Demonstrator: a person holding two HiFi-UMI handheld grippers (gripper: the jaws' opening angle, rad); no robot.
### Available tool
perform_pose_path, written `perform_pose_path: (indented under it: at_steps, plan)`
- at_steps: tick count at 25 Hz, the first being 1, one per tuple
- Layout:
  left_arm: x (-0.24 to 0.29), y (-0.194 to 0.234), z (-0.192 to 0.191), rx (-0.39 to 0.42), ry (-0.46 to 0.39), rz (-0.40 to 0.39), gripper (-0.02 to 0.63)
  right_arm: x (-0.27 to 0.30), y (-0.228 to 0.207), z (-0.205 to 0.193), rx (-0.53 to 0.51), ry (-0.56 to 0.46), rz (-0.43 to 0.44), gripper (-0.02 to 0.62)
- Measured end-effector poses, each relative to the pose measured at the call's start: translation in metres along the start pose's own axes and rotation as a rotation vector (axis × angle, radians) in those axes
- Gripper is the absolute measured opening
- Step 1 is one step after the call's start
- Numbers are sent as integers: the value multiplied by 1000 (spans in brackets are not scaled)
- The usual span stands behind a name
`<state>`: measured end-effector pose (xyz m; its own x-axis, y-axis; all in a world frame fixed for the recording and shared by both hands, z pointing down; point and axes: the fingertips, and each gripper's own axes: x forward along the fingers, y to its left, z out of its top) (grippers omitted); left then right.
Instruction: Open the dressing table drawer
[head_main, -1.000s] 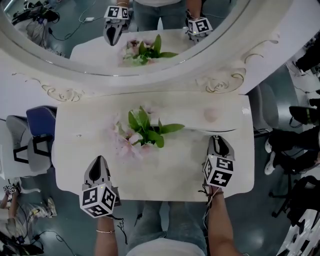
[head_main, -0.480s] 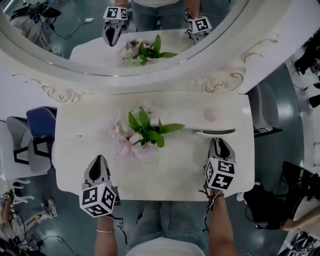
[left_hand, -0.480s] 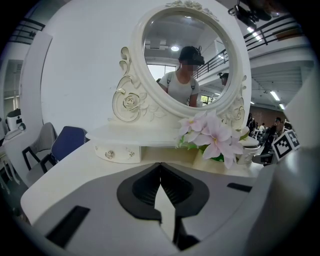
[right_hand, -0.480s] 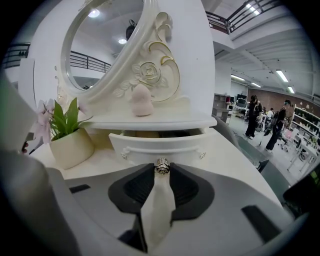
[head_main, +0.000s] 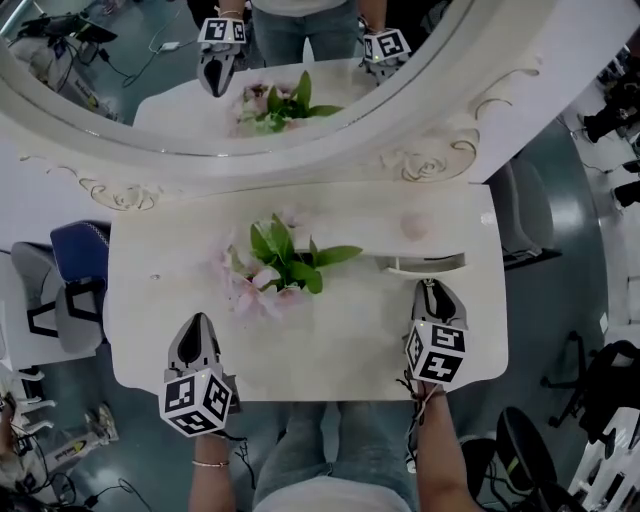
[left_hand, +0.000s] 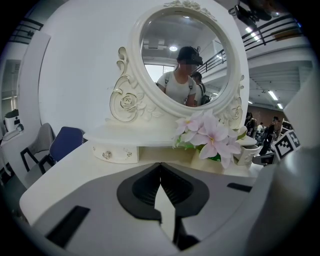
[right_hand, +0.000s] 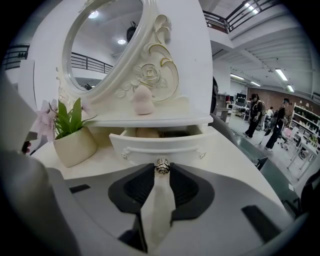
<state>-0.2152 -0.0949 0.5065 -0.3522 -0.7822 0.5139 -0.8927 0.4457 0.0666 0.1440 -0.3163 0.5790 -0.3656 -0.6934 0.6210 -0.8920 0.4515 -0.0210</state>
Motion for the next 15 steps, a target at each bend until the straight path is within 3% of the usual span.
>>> perform_pose_path:
  at_steps: [15]
  plan:
    - [-1,2,-1,0,0,-2,18,-9,1,-8,2,6,-1,101]
